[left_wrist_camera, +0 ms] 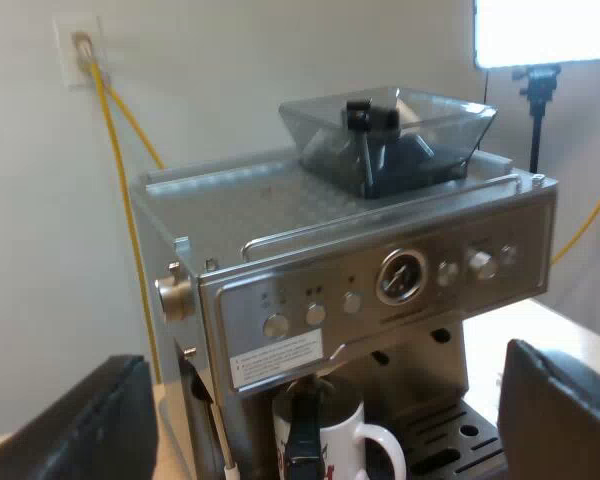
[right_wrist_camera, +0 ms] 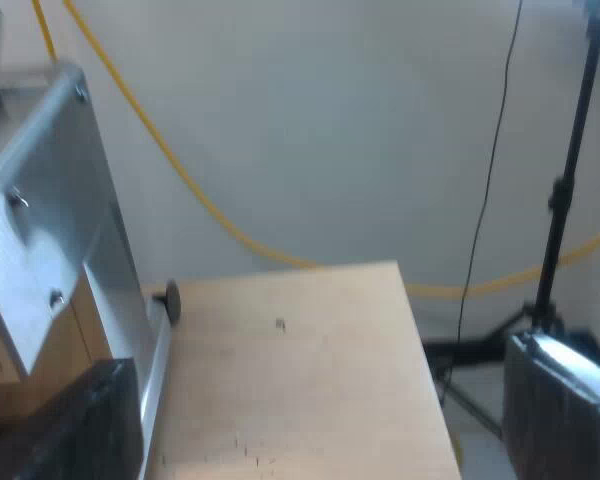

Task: Place mug into machine

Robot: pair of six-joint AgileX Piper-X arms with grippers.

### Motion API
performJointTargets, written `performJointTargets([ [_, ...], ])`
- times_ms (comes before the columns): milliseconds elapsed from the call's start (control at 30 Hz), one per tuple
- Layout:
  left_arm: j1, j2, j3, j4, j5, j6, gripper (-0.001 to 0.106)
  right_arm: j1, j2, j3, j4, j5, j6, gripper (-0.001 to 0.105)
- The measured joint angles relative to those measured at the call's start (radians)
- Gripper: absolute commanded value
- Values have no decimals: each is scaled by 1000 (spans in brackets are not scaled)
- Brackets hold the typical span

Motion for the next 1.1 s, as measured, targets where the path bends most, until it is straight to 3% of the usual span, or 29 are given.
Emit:
performJointTargets([
  [267,0,-142,-2,135,-3,0,72,0,-197,33,88,-3,0,87],
  [500,0,-152,-4,232,-3,0,72,0,-360,35,169,-4,0,87],
  [767,0,-152,-15,341,-5,0,72,0,-381,28,293,-4,26,87],
  [1100,0,-152,23,358,-12,43,72,0,-381,48,301,-8,38,87],
])
